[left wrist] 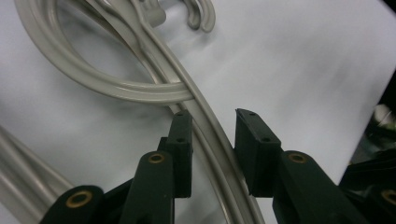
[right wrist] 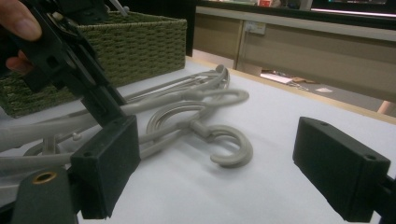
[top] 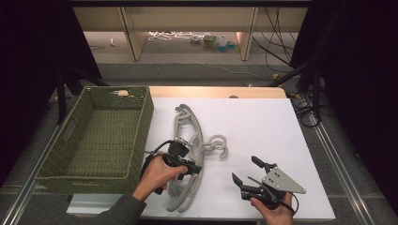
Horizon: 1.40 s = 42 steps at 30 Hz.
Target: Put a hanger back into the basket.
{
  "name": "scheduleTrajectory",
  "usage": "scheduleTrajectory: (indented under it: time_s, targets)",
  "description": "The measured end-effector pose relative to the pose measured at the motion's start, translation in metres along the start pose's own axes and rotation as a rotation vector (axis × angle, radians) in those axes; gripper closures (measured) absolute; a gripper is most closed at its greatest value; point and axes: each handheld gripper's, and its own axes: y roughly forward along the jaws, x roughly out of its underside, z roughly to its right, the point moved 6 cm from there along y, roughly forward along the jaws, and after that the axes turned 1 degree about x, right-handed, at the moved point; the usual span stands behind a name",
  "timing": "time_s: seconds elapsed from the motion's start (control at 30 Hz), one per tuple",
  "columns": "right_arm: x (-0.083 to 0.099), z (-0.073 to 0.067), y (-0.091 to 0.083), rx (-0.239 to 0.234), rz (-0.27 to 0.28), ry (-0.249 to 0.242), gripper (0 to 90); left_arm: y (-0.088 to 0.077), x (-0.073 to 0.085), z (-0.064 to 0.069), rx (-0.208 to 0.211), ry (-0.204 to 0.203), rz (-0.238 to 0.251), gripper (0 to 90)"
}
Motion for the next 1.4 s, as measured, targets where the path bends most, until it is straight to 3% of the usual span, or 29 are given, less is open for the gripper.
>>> scheduleTrajectory:
  time_s: [0.03, 0.07, 0.13, 0.27, 0.3, 0.33, 0.37, 0.4, 0.5, 0.6, 0.63, 0.73, 0.87, 0.93, 0.97, 1.0, 1.07, 1.13, 1.17, 1.23, 1.33, 1.4]
  targets:
    - [0.0, 0.0, 0.0, -0.001, 0.0, 0.0, 15.4, 0.0, 0.0, 0.0, 0.0, 0.0, 0.0, 68.8]
    - [0.0, 0.0, 0.0, -0.001, 0.0, 0.0, 15.4, -0.005, 0.0, -0.001, 0.02, -0.022, 0.025, 68.8]
    - [0.0, 0.0, 0.0, -0.003, 0.001, -0.002, 15.4, -0.021, 0.003, -0.003, 0.027, -0.027, 0.076, 69.9]
    - [-0.001, 0.002, 0.001, 0.008, 0.014, -0.015, 15.4, -0.037, 0.006, -0.007, 0.004, -0.026, 0.096, 70.8]
    - [0.0, 0.0, 0.001, 0.0, 0.003, 0.001, 15.4, -0.042, 0.007, -0.009, 0.009, -0.034, 0.101, 71.0]
    - [0.0, -0.001, 0.002, -0.004, 0.005, -0.003, 15.4, -0.05, 0.008, -0.015, 0.021, -0.068, 0.124, 71.6]
    - [0.0, -0.001, 0.002, -0.004, 0.005, -0.003, 15.4, -0.05, 0.008, -0.015, 0.021, -0.068, 0.124, 72.1]
    - [0.0, -0.002, 0.002, -0.013, 0.003, 0.002, 15.4, -0.054, 0.011, -0.021, 0.052, -0.101, 0.143, 72.8]
    - [0.0, -0.002, 0.003, -0.01, 0.003, -0.001, 15.5, -0.059, 0.016, -0.025, 0.02, -0.087, 0.132, 74.2]
    - [0.0, -0.002, 0.003, -0.017, 0.003, 0.004, 15.5, -0.069, 0.018, -0.03, 0.039, -0.11, 0.156, 75.3]
    - [-0.001, -0.001, 0.004, -0.019, 0.017, -0.015, 15.5, -0.076, 0.019, -0.034, 0.044, -0.126, 0.17, 75.6]
    - [0.0, -0.001, 0.003, -0.001, 0.001, -0.003, 15.5, -0.083, 0.019, -0.037, 0.039, -0.139, 0.198, 76.3]
    - [0.0, -0.001, 0.003, -0.013, -0.001, -0.003, 15.5, -0.096, 0.02, -0.04, 0.032, -0.149, 0.235, 77.7]
    - [0.0, 0.001, 0.002, 0.004, 0.002, -0.001, 15.4, -0.102, 0.02, -0.038, 0.03, -0.186, 0.246, 80.3]
    - [0.0, 0.001, 0.003, 0.005, 0.003, -0.002, 15.5, -0.106, 0.018, -0.038, 0.123, -0.181, 0.281, 81.6]
    - [0.0, 0.001, 0.003, 0.005, 0.001, -0.004, 15.5, -0.109, 0.018, -0.038, 0.161, -0.193, 0.279, 81.6]
    - [0.0, 0.0, 0.003, -0.003, -0.004, -0.006, 15.5, -0.111, 0.017, -0.038, 0.175, -0.217, 0.297, 81.6]
    - [0.0, 0.0, 0.003, 0.002, 0.002, -0.005, 15.5, -0.114, 0.016, -0.039, 0.184, -0.214, 0.304, 81.4]
    - [0.0, 0.001, 0.003, 0.003, 0.0, -0.004, 15.4, -0.118, 0.016, -0.04, 0.218, -0.227, 0.31, 81.5]
    - [0.0, 0.001, 0.003, 0.003, 0.001, -0.004, 15.5, -0.119, 0.015, -0.037, 0.241, -0.248, 0.316, 81.6]
    - [0.0, 0.0, 0.003, 0.001, 0.0, -0.004, 15.4, -0.121, 0.014, -0.037, 0.241, -0.243, 0.312, 81.7]
    - [0.0, 0.0, 0.003, 0.001, 0.0, -0.003, 15.4, -0.122, 0.013, -0.037, 0.248, -0.263, 0.301, 81.7]
